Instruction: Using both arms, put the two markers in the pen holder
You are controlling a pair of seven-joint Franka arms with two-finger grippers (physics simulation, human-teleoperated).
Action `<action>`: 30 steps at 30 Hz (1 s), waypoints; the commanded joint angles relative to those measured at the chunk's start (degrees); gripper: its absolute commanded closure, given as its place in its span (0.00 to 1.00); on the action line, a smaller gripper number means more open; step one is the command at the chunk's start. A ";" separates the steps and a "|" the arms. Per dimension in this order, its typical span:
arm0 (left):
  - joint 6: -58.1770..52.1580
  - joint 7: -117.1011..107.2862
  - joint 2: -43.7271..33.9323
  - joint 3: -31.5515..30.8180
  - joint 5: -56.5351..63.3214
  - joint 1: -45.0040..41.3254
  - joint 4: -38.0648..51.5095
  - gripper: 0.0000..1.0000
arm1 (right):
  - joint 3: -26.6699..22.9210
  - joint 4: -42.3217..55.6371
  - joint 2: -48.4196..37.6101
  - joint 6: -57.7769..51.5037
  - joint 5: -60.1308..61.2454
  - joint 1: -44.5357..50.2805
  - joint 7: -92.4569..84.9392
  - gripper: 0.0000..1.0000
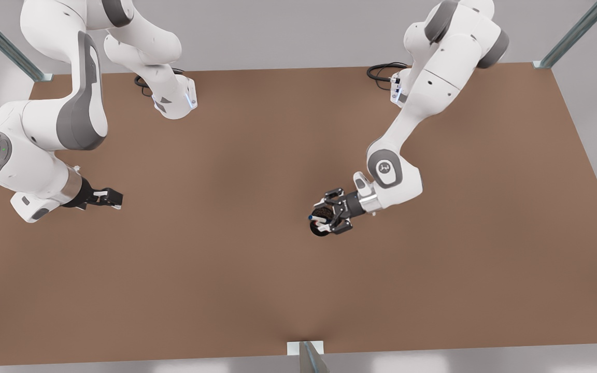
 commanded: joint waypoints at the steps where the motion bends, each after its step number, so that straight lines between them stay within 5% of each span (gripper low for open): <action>1: -0.65 -34.40 -2.43 1.63 13.73 0.05 1.23 0.00 | 0.00 -0.03 -0.06 0.00 0.00 0.03 -0.74 0.00; 2: -2.04 -55.47 -2.96 3.04 27.41 0.05 3.60 0.00 | 0.00 0.06 -0.06 0.00 0.00 -0.05 -0.74 0.00; 3: -15.01 -81.44 -2.62 7.42 46.86 0.14 10.87 0.00 | 0.00 -0.03 -0.06 0.00 0.00 0.03 -0.65 0.00; 6: -48.60 -117.62 -2.61 22.64 64.09 3.04 23.45 0.00 | 0.00 0.06 -0.06 0.00 0.08 0.03 -1.00 0.00; 7: -54.52 -127.87 -2.70 22.91 77.64 3.13 29.17 0.00 | 0.00 -0.03 -0.06 0.00 0.08 0.03 -1.09 0.00; 11: -54.18 -146.03 -14.91 23.70 90.85 4.18 29.80 0.00 | 0.00 -0.03 -0.06 0.00 0.08 -0.06 -1.09 0.00; 30: -55.58 -152.00 -13.34 23.43 88.49 3.22 29.63 0.00 | 0.00 0.06 -0.06 0.00 0.00 -0.06 -1.09 0.00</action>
